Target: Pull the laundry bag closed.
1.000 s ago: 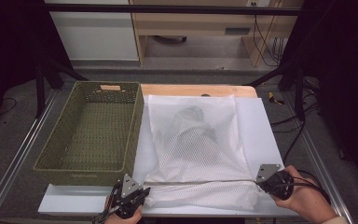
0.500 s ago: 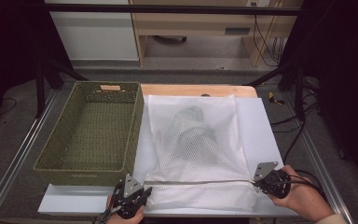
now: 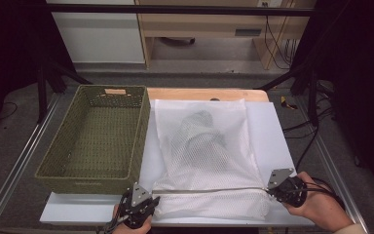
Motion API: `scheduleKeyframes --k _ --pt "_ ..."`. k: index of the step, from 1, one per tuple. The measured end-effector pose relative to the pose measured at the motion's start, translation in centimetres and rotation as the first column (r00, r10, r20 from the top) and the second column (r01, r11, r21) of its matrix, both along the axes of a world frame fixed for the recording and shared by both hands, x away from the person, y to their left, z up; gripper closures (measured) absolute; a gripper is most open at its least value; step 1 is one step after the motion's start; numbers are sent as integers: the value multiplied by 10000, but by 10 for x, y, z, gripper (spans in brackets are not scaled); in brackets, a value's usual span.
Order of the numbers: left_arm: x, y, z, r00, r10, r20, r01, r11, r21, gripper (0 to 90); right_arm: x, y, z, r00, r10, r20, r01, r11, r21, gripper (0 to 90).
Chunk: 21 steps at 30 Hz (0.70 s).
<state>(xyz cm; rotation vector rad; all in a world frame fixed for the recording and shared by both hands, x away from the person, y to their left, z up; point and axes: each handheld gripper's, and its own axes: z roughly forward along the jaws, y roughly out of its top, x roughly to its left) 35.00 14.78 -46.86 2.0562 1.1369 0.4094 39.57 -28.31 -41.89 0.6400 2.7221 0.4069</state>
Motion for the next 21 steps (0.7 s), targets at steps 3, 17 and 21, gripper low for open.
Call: scheduleKeyframes --k 3,17,21 --pt "-5 1 2 10000 2 77 -3 9999 120 869 -2 1 -1 10000 14 -6 -14 9999 123 857" --pt "-17 5 1 9999 -110 48 109 9997 233 836 -10 9 -2 9988 -12 488 -26 9970 772 619" --pt "-20 4 0 9998 -175 29 174 9991 376 820 -8 8 1 9970 -110 768 41 9960 888 502"
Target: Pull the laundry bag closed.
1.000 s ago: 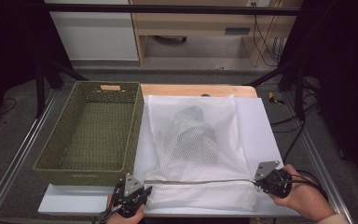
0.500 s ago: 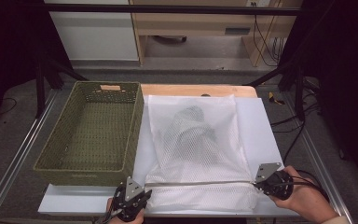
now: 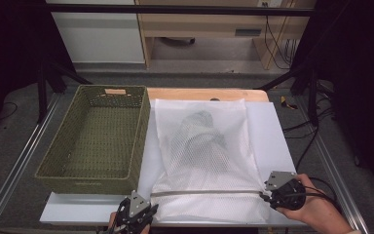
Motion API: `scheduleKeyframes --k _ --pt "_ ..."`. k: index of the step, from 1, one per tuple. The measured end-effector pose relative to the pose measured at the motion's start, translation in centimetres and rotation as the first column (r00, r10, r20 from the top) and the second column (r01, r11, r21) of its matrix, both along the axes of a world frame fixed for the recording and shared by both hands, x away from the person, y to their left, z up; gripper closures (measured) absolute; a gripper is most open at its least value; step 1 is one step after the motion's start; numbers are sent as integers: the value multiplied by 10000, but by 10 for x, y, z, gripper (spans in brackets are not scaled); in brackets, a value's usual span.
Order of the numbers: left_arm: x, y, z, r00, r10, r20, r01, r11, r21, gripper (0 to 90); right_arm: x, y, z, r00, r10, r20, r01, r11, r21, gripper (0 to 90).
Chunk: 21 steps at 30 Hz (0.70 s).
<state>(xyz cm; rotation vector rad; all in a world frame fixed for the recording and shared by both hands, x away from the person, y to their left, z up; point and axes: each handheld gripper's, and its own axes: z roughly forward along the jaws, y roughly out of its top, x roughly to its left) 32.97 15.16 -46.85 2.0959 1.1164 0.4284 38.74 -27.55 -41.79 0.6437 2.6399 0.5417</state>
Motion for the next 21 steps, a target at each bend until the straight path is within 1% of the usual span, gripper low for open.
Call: scheduleKeyframes --k 2,3,5,6,8,10,11,13,14,16,17,18,21 --pt "-1 1 0 9999 51 134 -52 9999 122 794 0 -1 2 9997 -99 215 97 9999 97 464" --pt "-2 2 0 9998 103 169 -104 9999 43 784 0 -1 2 9992 -157 358 153 9998 123 440" --pt "-2 5 2 9996 82 275 -87 9998 166 755 0 -3 5 9984 -179 543 171 9998 137 378" --pt "-3 6 3 9996 142 261 -144 9999 85 742 0 -3 6 9973 -257 681 243 9995 211 353" --pt "-4 9 5 9993 142 357 -144 9999 44 717 0 -3 8 9934 -484 1035 441 9981 438 288" --pt "-7 9 8 9992 79 398 -77 10000 -60 702 0 -3 11 9903 -579 1266 522 9975 482 243" --pt "-8 9 9 9988 26 482 -24 10000 -51 692 0 -3 12 9878 -649 1413 574 9968 563 224" --pt "-10 7 11 9983 -36 588 42 9999 -109 655 1 -3 15 9834 -900 1577 787 9940 765 185" --pt "-10 6 12 9979 -85 645 91 9999 -85 626 3 -2 16 9801 -1044 1686 893 9915 948 160" --pt "-10 5 16 9964 -21 850 20 10000 11 570 4 -1 18 9765 -1234 1766 1057 9887 1063 145" --pt "-11 5 18 9955 14 943 -14 10000 8 548 5 0 19 9741 -1324 1831 1134 9874 1106 135" --pt "-12 5 21 9946 34 1038 -34 10000 -3 529 6 1 19 9735 -1333 1858 1122 9864 1198 129" --pt "-12 6 28 9914 15 1309 9 9998 -181 487 6 3 20 9710 -1537 1830 1276 9809 1470 113"
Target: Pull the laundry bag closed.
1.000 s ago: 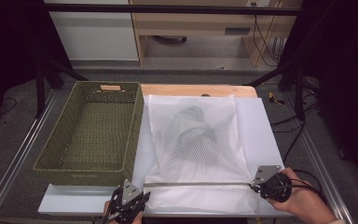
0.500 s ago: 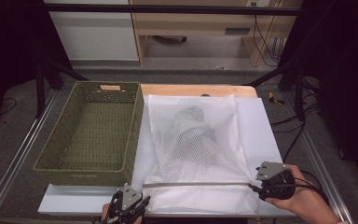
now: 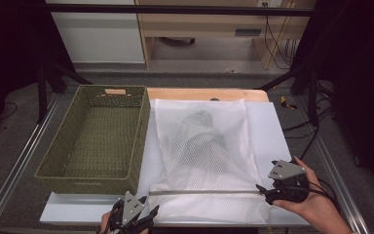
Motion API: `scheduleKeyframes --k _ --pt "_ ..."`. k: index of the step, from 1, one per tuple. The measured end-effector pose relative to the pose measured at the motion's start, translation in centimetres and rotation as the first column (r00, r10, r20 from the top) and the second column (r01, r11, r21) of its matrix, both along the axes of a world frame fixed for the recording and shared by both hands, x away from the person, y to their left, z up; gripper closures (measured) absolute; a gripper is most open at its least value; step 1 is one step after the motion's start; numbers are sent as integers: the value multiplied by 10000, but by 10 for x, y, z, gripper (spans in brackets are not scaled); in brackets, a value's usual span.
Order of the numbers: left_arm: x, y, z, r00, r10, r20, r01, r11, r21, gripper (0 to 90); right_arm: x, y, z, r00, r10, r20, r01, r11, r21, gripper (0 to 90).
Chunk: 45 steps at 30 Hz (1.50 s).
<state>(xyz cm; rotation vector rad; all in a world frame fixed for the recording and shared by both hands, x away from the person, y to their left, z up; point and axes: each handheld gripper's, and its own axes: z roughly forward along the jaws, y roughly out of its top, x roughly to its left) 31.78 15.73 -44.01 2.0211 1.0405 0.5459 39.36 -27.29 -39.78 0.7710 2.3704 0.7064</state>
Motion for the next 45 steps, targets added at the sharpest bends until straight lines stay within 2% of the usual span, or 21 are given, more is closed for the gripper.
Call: scheduleKeyframes --k 2,3,6,10,16,18,19,23,25,26,30,32,35,36,41,42,45 --pt "2 -2 5 9999 -90 132 89 9999 53 458 1 1 0 9999 -145 -14 145 9998 137 100" --pt "3 -4 7 9997 -141 221 142 9999 -45 442 2 1 0 9998 -191 47 190 9996 210 96" --pt "5 -12 14 9977 -585 354 591 9981 -146 418 5 3 0 9989 -474 6 473 9977 495 74" --pt "10 -22 24 9946 -872 572 881 9960 -141 363 6 8 1 9978 -644 150 636 9968 486 75" --pt "30 -30 44 9923 -943 809 955 9954 -113 232 9 16 10 9941 -985 443 923 9878 1253 75" --pt "33 -30 47 9923 -936 815 950 9954 -136 210 11 17 12 9925 -1137 459 1048 9809 1641 74" --pt "42 -29 53 9921 -886 882 905 9957 -176 191 14 18 13 9900 -1331 477 1220 9747 1874 73" --pt "55 -24 63 9942 -616 880 638 9977 -225 165 22 18 15 9824 -1833 355 1691 9539 2481 73" --pt "60 -21 68 9941 -614 897 629 9979 -141 162 24 17 15 9809 -1917 328 1771 9500 2573 73" --pt "65 -18 74 9947 -558 868 561 9984 -14 149 30 14 14 9755 -2197 132 2075 9380 2776 74" --pt "72 -11 82 9958 -385 832 391 9992 -51 142 36 7 13 9635 -2660 -296 2632 9217 2851 75" --pt "78 -1 90 9963 -283 808 268 9994 197 128 39 1 12 9589 -2786 -544 2824 9163 2841 75" --pt "83 12 95 9964 0 845 -16 9998 188 124 42 -8 10 9490 -3053 -785 3150 9088 2738 74" --pt "85 18 97 9962 116 858 -132 9997 183 123 42 -11 9 9450 -3153 -875 3271 9020 2817 74" --pt "89 42 100 9927 726 958 -720 9974 -89 125 40 -26 5 9298 -3536 -1027 3677 8774 3082 75" --pt "90 47 101 9922 823 934 -815 9966 -127 124 40 -27 5 9269 -3609 -1029 3748 8760 3035 75" --pt "90 62 102 9883 1161 988 -1129 9929 -379 125 38 -34 3 9180 -3820 -1063 3955 8634 3133 75"
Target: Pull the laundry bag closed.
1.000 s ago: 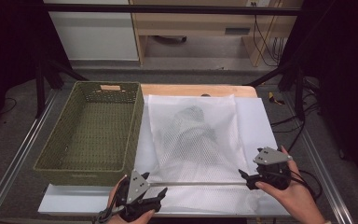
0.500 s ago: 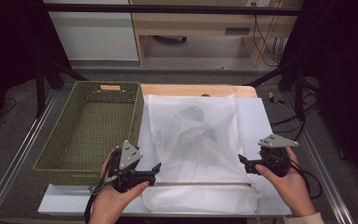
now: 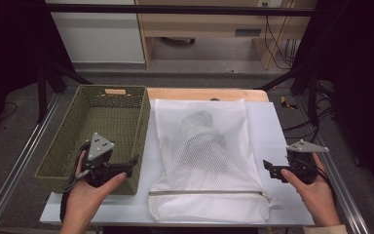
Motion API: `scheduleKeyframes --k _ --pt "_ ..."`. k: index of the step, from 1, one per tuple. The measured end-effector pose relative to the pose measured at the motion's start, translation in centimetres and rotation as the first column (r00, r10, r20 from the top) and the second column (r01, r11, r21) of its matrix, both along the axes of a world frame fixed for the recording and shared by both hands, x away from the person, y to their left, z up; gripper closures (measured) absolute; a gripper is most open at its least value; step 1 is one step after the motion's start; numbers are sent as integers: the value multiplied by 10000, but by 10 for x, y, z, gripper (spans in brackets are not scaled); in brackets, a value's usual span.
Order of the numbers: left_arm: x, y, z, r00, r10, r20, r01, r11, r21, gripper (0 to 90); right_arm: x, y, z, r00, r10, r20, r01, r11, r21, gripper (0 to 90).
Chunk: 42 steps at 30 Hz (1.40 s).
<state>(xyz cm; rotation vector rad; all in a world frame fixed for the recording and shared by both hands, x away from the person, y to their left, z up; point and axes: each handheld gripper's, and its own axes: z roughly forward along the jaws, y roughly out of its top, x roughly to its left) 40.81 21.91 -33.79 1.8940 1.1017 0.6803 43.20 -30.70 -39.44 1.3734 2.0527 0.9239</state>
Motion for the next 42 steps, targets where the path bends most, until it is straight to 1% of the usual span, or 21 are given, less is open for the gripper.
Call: scheduleKeyframes --k 3,4,5,8,10,11,12,13,15,17,18,20,22,28,31,32,34,37,39,40,42 --pt "1 16 1 9996 294 1 -294 9993 -213 126 -2 -5 -1 9999 -133 35 133 9999 -86 75" --pt "2 20 1 9992 388 13 -387 9989 -248 126 -3 -7 -2 9998 -213 -19 213 9998 -58 75" --pt "2 25 1 9989 471 3 -471 9986 -257 125 -3 -9 -2 9997 -225 24 226 9997 -94 75" --pt "2 39 2 9974 717 26 -716 9966 -419 123 -5 -14 -6 9994 -337 -44 337 9994 -1 76" --pt "2 47 2 9961 877 71 -873 9951 -455 122 -5 -17 -8 9993 -375 -62 375 9993 9 76" --pt "2 51 2 9955 942 102 -937 9947 -422 122 -6 -19 -10 9991 -404 -91 404 9992 19 76" --pt "1 54 2 9947 1018 142 -1013 9944 -289 119 -6 -20 -11 9988 -485 -118 486 9988 52 76" --pt "2 57 2 9947 1020 100 -1018 9946 -192 119 -6 -22 -12 9985 -527 -149 528 9986 84 76" --pt "2 63 1 9933 1151 106 -1146 9927 -379 119 -6 -26 -14 9980 -606 -164 608 9980 146 78" --pt "3 69 0 9920 1258 79 -1254 9910 -467 119 -6 -29 -16 9970 -734 -225 740 9969 252 80" --pt "3 72 -1 9909 1343 73 -1337 9895 -551 119 -6 -31 -18 9974 -699 -188 703 9973 213 80" --pt "4 78 -2 9890 1476 121 -1467 9876 -566 119 -6 -32 -20 9962 -836 -258 843 9961 249 83" --pt "5 82 -3 9883 1517 140 -1506 9867 -606 116 -6 -34 -23 9957 -882 -294 891 9956 292 84" --pt "7 91 -9 9854 1695 127 -1676 9812 -954 114 -7 -37 -29 9949 -938 -367 945 9954 162 87" --pt "8 93 -13 9846 1743 142 -1722 9804 -953 110 -7 -38 -31 9943 -988 -392 996 9949 185 90" --pt "8 94 -14 9848 1735 85 -1719 9806 -944 107 -8 -38 -31 9943 -999 -380 1007 9947 192 90" --pt "8 96 -16 9833 1815 126 -1793 9784 -1026 106 -8 -39 -33 9945 -1000 -323 1005 9948 143 90" --pt "7 98 -17 9839 1787 79 -1771 9791 -1002 103 -10 -39 -36 9946 -998 -302 1002 9949 137 89" --pt "7 100 -18 9830 1832 123 -1809 9778 -1061 101 -11 -37 -38 9949 -961 -309 965 9953 96 89" --pt "6 100 -18 9827 1847 129 -1825 9779 -1020 99 -12 -36 -39 9945 -995 -338 998 9950 80 89" --pt "4 101 -19 9832 1817 146 -1796 9793 -936 96 -13 -35 -42 9958 -884 -256 883 9961 -70 90"
